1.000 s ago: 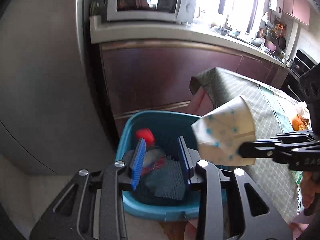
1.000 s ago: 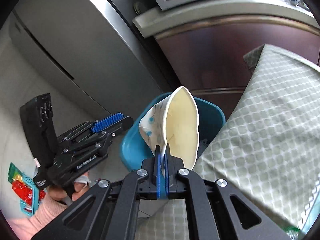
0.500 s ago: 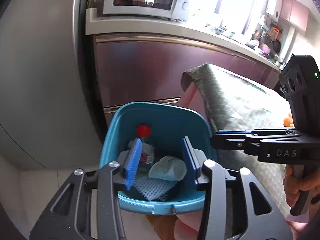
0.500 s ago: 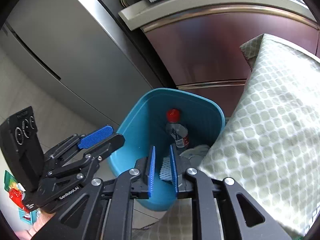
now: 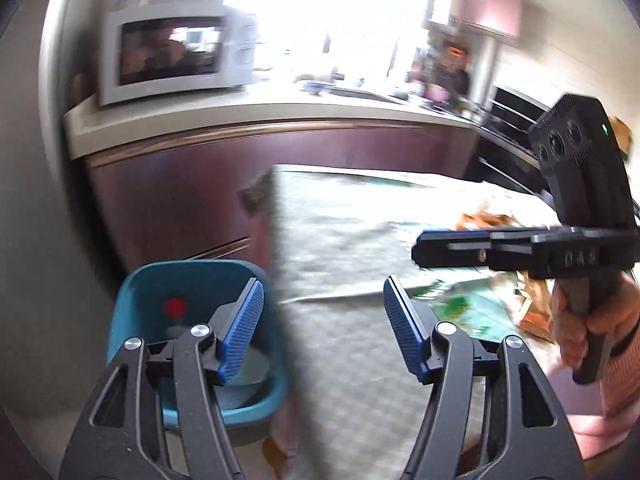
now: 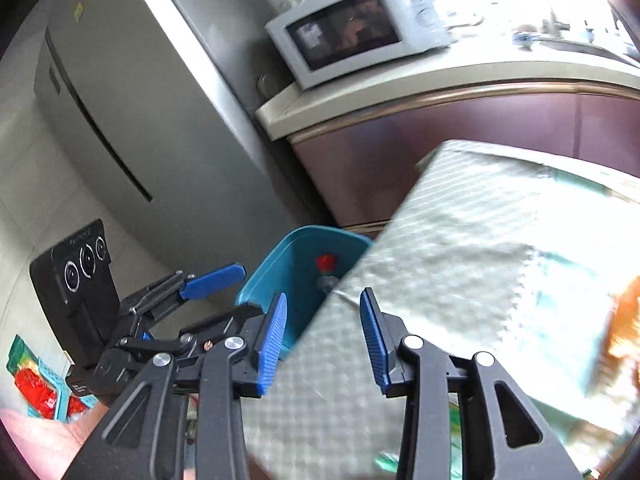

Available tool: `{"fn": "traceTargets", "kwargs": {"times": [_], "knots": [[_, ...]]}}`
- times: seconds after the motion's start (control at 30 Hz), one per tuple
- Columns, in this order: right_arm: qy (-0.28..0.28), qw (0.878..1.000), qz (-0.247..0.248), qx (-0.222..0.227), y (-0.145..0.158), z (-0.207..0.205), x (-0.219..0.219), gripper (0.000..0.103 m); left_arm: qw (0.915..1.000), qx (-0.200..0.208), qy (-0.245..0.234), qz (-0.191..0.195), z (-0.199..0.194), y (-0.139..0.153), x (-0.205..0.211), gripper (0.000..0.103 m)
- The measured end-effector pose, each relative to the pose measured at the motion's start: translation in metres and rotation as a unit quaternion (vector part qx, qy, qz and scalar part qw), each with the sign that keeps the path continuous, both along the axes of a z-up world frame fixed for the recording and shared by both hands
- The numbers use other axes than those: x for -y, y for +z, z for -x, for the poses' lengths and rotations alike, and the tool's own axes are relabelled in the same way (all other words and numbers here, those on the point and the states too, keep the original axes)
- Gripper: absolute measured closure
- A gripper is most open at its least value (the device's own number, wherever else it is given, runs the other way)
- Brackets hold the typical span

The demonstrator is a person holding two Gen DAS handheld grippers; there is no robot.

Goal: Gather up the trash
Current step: 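Move both open tools back over the table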

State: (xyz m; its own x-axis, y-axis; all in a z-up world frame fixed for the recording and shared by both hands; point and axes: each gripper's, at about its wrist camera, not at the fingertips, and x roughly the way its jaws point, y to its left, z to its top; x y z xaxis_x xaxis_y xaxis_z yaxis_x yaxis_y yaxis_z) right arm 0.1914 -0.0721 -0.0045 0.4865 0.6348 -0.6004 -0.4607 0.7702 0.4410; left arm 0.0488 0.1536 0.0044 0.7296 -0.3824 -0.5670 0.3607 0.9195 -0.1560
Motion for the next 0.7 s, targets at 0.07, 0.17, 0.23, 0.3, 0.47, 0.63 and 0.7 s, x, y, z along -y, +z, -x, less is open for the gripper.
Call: {"fn": "traceTargets", "kwargs": {"times": [0.07, 0.17, 0.23, 0.3, 0.47, 0.63, 0.7], "knots": [[-0.023, 1.000, -0.001, 0.008, 0.003, 0.012, 0.023, 0.066, 0.9997, -0.004, -0.026, 0.002, 0.002, -0.001, 0.019, 0.040], [-0.058, 0.998, -0.004, 0.012, 0.004, 0.028, 0.057, 0.066, 0.9986, -0.012, -0.052, -0.005, 0.002, -0.006, 0.047, 0.039], [-0.087, 0.996, -0.005, 0.010, 0.000, 0.041, 0.084, 0.066, 0.9977, -0.024, -0.062, -0.007, 0.003, -0.013, 0.063, 0.039], [-0.115, 0.993, -0.010, 0.006, -0.005, 0.052, 0.112, 0.066, 0.9966, -0.039, -0.073, -0.004, 0.001, -0.020, 0.075, 0.039], [-0.188, 0.982, -0.023, -0.006, -0.018, 0.075, 0.176, 0.064, 0.9947, -0.056, -0.086, -0.009, 0.001, -0.035, 0.094, 0.039], [-0.233, 0.972, -0.022, -0.014, -0.033, 0.086, 0.213, 0.056, 0.9936, -0.070, -0.087, -0.014, 0.002, -0.044, 0.102, 0.039], [-0.247, 0.968, -0.023, -0.022, -0.041, 0.086, 0.222, 0.056, 0.9929, -0.081, -0.086, -0.010, -0.001, -0.047, 0.103, 0.039]]}}
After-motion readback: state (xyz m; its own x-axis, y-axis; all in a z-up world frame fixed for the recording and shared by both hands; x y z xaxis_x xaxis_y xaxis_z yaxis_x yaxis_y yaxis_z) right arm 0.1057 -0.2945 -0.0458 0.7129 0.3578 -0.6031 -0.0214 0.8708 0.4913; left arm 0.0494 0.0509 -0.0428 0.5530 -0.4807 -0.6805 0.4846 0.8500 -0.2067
